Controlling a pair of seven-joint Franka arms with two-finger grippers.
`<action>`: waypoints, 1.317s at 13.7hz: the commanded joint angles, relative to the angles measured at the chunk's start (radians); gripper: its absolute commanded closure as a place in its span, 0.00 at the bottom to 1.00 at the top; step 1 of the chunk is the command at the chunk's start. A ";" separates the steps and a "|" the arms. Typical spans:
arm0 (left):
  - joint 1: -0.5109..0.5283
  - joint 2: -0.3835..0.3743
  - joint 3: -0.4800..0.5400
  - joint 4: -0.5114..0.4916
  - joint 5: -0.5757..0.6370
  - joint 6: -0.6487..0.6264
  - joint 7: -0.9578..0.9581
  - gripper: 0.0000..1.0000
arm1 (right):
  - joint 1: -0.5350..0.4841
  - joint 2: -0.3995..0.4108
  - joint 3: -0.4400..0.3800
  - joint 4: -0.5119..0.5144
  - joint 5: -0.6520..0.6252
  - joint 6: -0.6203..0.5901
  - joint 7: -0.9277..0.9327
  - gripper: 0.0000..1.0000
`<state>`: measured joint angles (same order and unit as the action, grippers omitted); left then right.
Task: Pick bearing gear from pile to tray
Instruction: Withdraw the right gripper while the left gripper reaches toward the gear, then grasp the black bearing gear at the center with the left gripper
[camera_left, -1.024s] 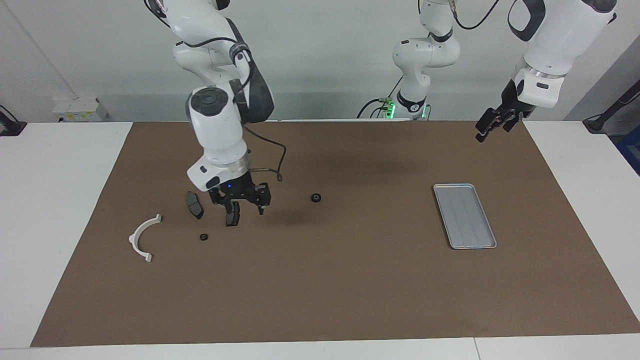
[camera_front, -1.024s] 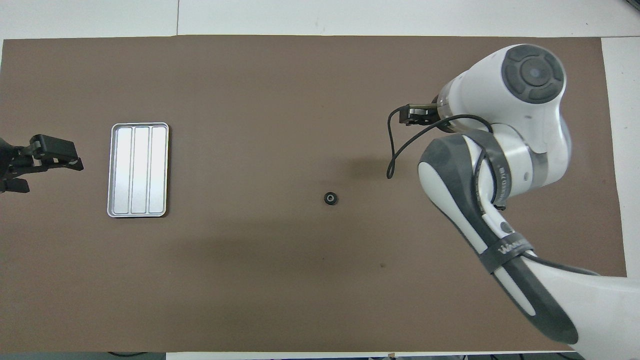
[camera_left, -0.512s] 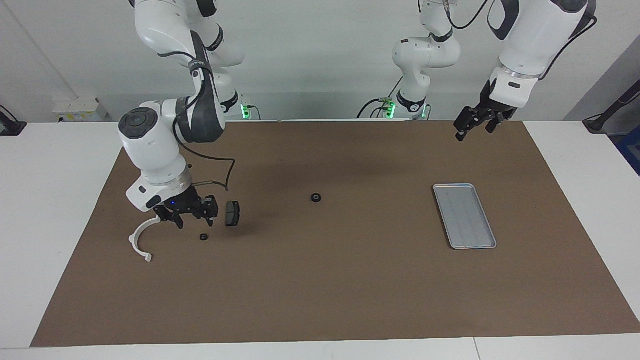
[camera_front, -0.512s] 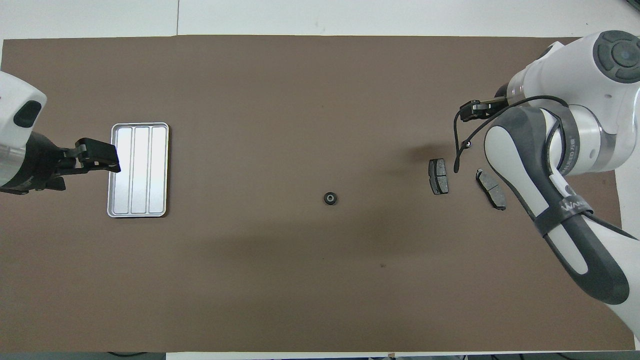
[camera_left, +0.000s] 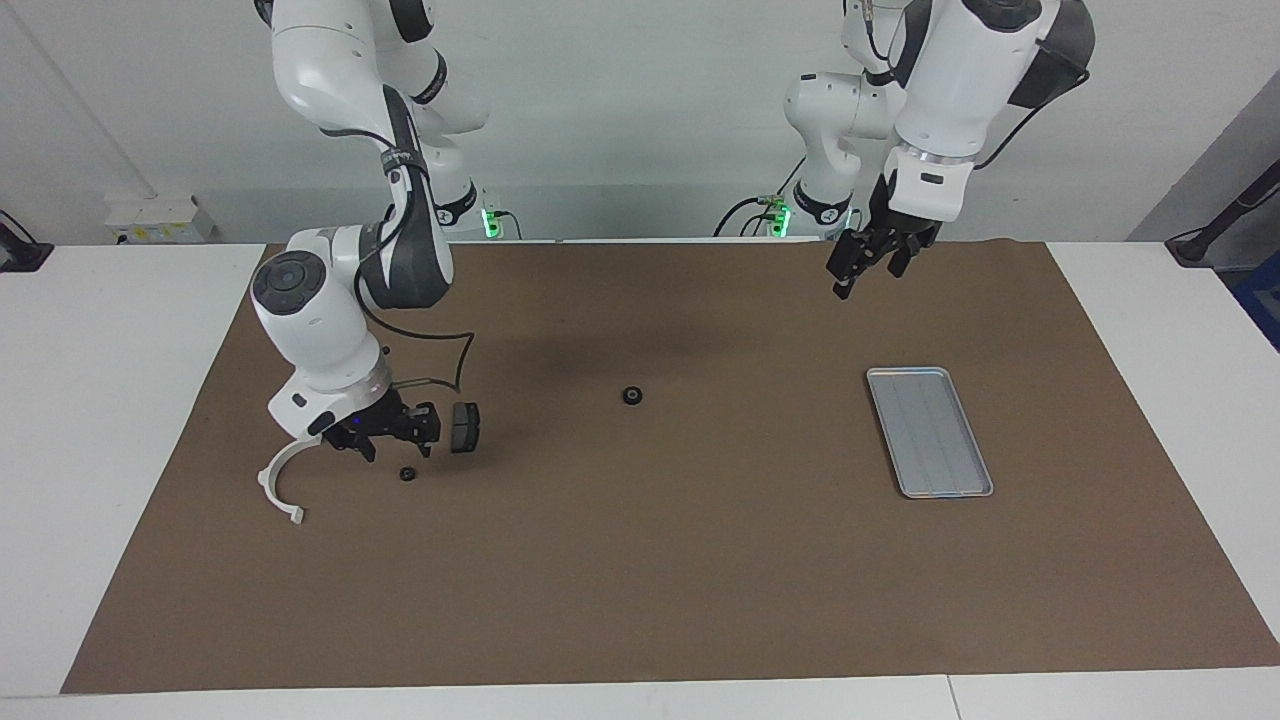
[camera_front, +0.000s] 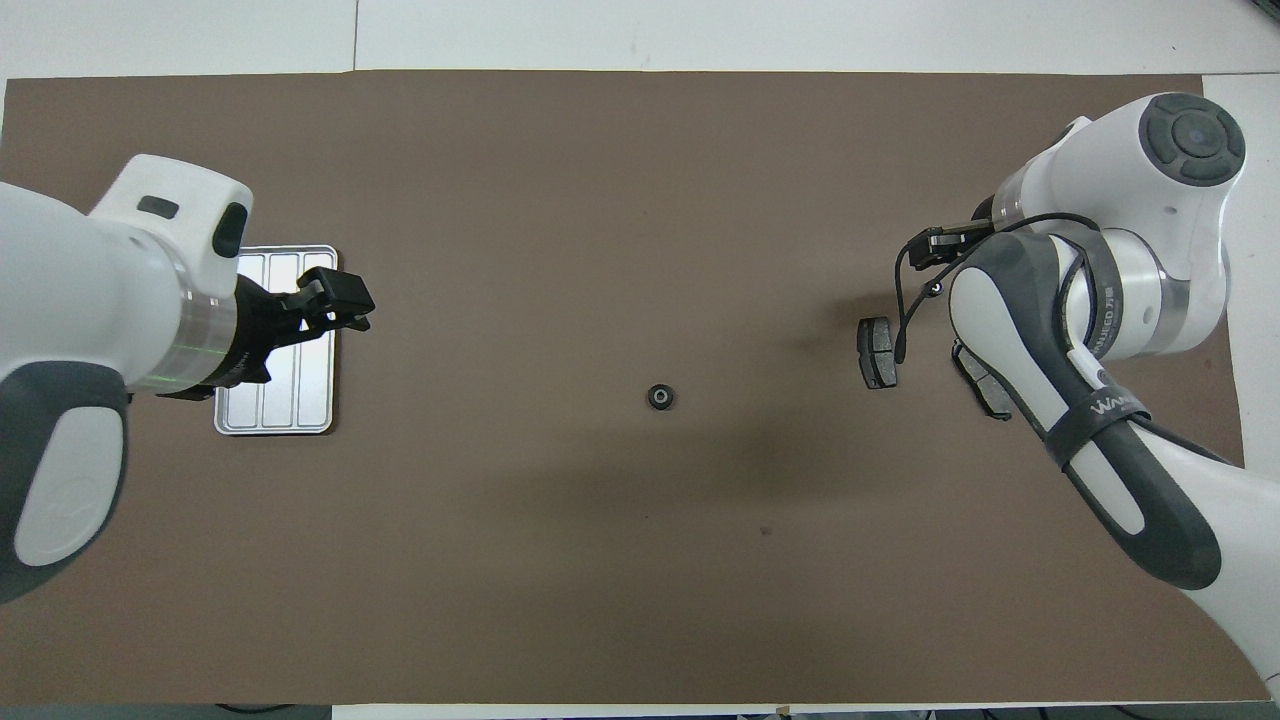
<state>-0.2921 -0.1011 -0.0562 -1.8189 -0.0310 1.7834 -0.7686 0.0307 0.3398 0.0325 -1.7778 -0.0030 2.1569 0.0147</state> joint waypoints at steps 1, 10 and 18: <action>-0.094 0.043 0.015 -0.028 -0.009 0.062 -0.200 0.00 | -0.035 -0.012 0.013 -0.058 0.021 0.053 -0.045 0.18; -0.340 0.454 0.018 0.134 0.052 0.212 -0.509 0.00 | -0.069 0.007 0.012 -0.098 0.021 0.121 -0.098 0.18; -0.412 0.549 0.018 0.127 0.065 0.403 -0.627 0.00 | -0.055 0.068 0.013 -0.092 0.021 0.195 -0.096 0.19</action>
<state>-0.6883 0.4485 -0.0542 -1.6890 0.0133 2.1667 -1.3784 -0.0196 0.3912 0.0377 -1.8663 -0.0030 2.3244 -0.0540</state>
